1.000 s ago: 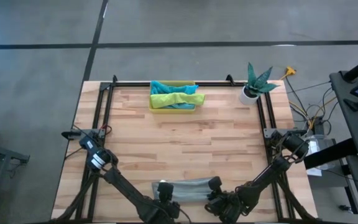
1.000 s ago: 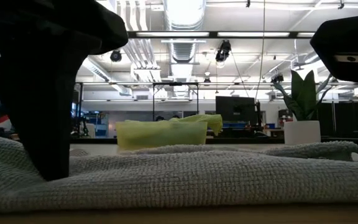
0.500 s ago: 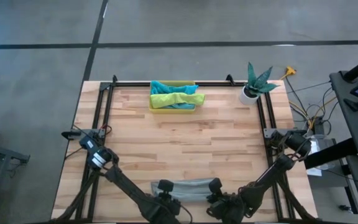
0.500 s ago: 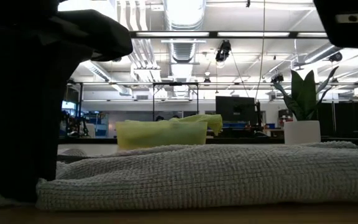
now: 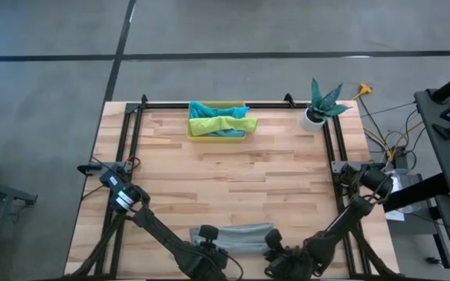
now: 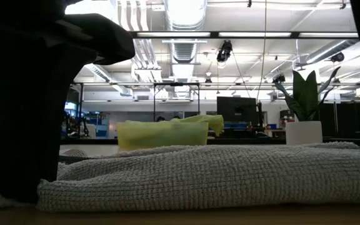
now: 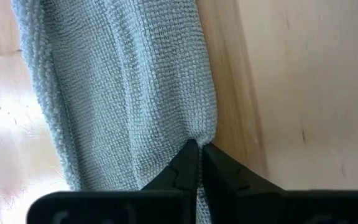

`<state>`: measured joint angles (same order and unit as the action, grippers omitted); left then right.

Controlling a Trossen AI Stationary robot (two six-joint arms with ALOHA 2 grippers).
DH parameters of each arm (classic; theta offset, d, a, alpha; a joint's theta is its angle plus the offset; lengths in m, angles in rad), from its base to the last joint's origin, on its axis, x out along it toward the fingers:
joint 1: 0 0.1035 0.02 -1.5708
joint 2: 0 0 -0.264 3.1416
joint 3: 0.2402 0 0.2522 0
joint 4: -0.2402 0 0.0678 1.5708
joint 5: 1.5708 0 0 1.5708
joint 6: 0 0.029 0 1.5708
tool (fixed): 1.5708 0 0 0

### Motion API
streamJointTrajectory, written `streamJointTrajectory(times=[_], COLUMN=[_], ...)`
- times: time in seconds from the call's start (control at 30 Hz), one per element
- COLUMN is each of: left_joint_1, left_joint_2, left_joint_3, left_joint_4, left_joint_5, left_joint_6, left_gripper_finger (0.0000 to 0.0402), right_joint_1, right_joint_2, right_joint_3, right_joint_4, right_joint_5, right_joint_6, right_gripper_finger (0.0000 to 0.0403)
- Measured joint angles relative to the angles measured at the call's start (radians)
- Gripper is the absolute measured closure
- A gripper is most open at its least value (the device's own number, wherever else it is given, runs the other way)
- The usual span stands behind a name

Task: Roll microfiber towels into tight, uniform cylinder then place into a basket
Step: Roll the gray towel

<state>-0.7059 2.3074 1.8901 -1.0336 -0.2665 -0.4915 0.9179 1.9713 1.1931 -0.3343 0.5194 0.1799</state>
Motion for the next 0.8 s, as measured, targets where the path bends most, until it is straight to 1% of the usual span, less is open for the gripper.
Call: streamJointTrajectory(times=[0.27, 0.37, 0.43, 0.57, 0.67, 0.73, 0.8], left_joint_1=[0.0, 0.0, 0.0, 0.0, 0.0, 0.0, 0.0], left_joint_2=[0.0, 0.0, 0.0, 0.0, 0.0, 0.0, 0.0], left_joint_3=[0.006, 0.006, 0.006, 0.007, 0.008, 0.008, 0.008], left_joint_4=[0.005, 0.005, 0.005, 0.004, 0.004, 0.004, 0.004], left_joint_5=[0.004, 0.005, 0.005, 0.005, 0.006, 0.006, 0.006], left_joint_6=[-0.001, -0.001, -0.001, -0.001, -0.001, -0.002, -0.002], left_gripper_finger=[0.04, 0.04, 0.04, 0.04, 0.04, 0.04, 0.04], right_joint_1=[-0.009, -0.013, -0.014, -0.018, -0.017, -0.017, -0.017], right_joint_2=[0.039, 0.035, 0.031, 0.031, 0.031, 0.031, 0.034], right_joint_3=[0.002, 0.003, 0.004, 0.021, 0.027, 0.027, 0.027], right_joint_4=[-0.026, -0.046, -0.051, -0.059, -0.054, -0.054, -0.053], right_joint_5=[-0.049, -0.059, -0.056, -0.045, 0.003, 0.008, 0.012], right_joint_6=[0.019, 0.055, 0.055, 0.055, 0.054, 0.053, 0.053], right_gripper_finger=[0.0336, 0.0324, 0.0302, 0.0235, 0.0188, 0.0168, 0.0158])
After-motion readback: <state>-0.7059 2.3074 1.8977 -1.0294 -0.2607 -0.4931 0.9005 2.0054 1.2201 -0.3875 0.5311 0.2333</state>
